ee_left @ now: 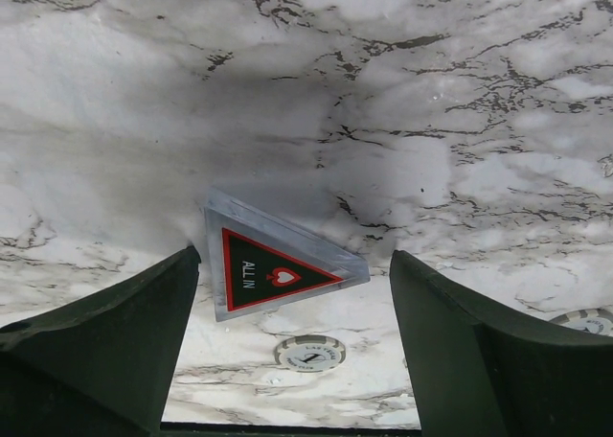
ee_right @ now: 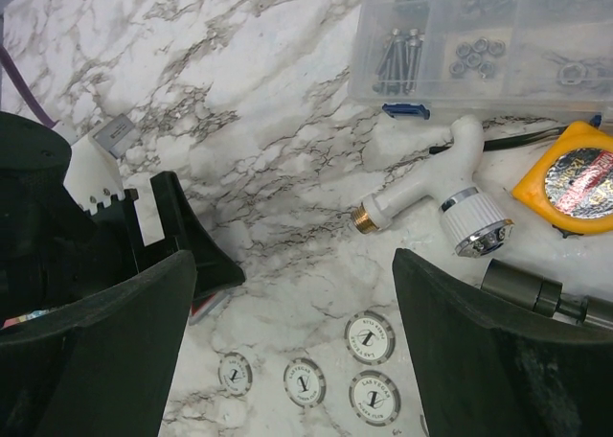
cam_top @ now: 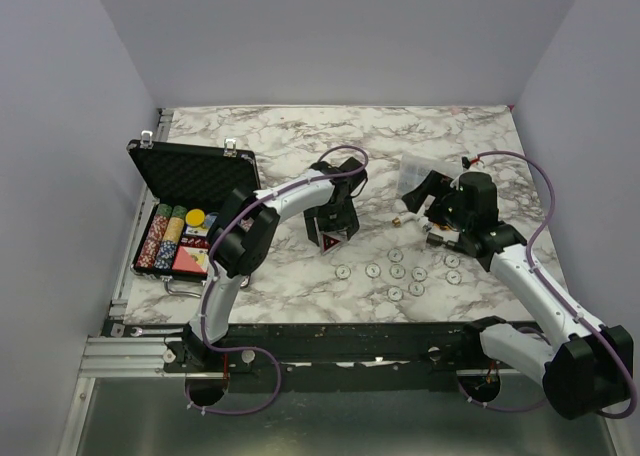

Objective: Pack up texas hold em set

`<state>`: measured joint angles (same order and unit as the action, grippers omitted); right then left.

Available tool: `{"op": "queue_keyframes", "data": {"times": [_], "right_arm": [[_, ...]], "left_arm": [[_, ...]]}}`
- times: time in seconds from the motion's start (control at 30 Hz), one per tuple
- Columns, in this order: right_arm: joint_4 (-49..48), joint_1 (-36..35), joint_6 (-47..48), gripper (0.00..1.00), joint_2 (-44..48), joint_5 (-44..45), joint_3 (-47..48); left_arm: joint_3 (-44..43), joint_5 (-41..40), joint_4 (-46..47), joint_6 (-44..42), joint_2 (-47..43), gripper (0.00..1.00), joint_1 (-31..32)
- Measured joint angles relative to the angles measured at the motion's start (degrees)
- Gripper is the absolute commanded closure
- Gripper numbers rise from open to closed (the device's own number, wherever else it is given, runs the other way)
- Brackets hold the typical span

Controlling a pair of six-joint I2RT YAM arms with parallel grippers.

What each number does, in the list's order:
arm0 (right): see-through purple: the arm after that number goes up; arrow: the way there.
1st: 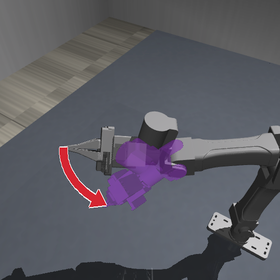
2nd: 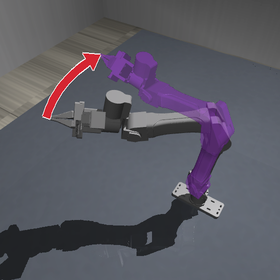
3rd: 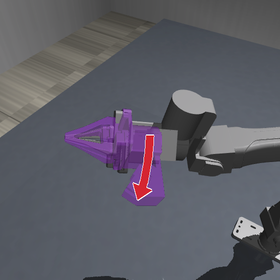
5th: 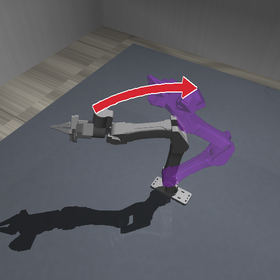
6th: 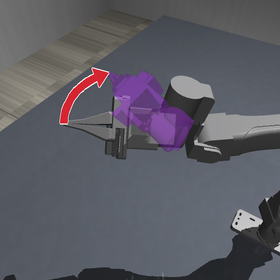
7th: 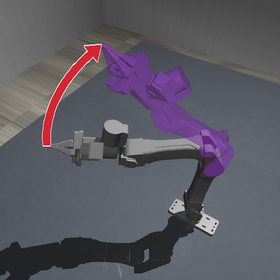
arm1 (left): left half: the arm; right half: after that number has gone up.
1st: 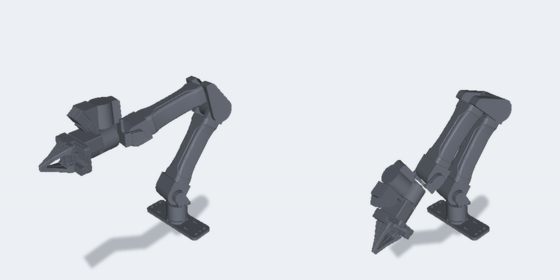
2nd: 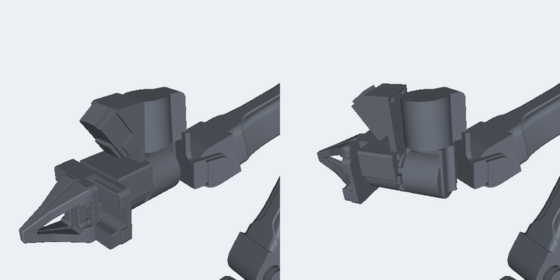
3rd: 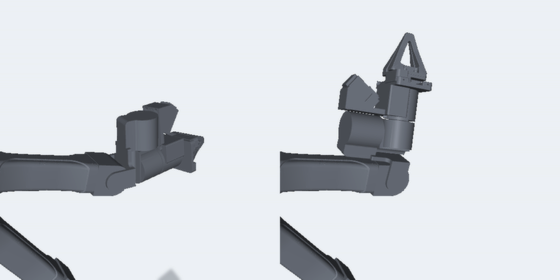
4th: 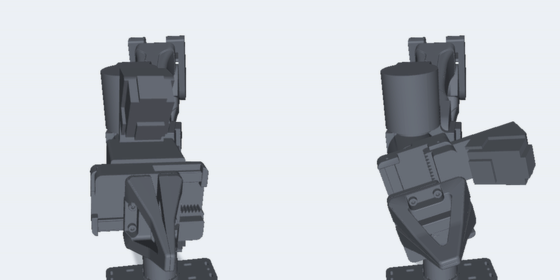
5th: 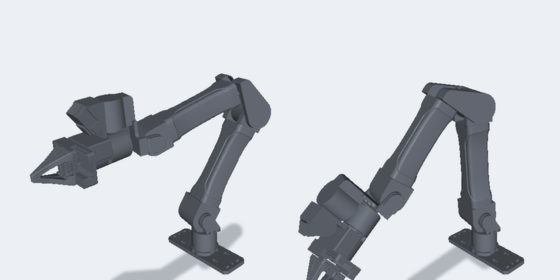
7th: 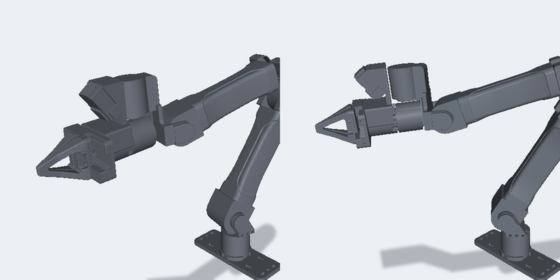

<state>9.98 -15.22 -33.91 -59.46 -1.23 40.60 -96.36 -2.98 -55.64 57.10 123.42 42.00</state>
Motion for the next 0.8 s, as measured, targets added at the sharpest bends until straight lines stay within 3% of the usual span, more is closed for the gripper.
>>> {"op": "queue_keyframes", "data": {"times": [0.37, 0.8], "right_arm": [[0.0, 0.0, -0.1, 0.14, 0.0, -0.2, -0.6], [0.0, 0.0, -0.6, 0.14, 0.0, -0.8, -1.4]], "left_arm": [[0.3, -1.4, -0.1, -0.4, 0.0, 0.18, 0.5], [0.4, -1.5, -0.4, -2.2, -0.1, 0.30, 0.5]]}}
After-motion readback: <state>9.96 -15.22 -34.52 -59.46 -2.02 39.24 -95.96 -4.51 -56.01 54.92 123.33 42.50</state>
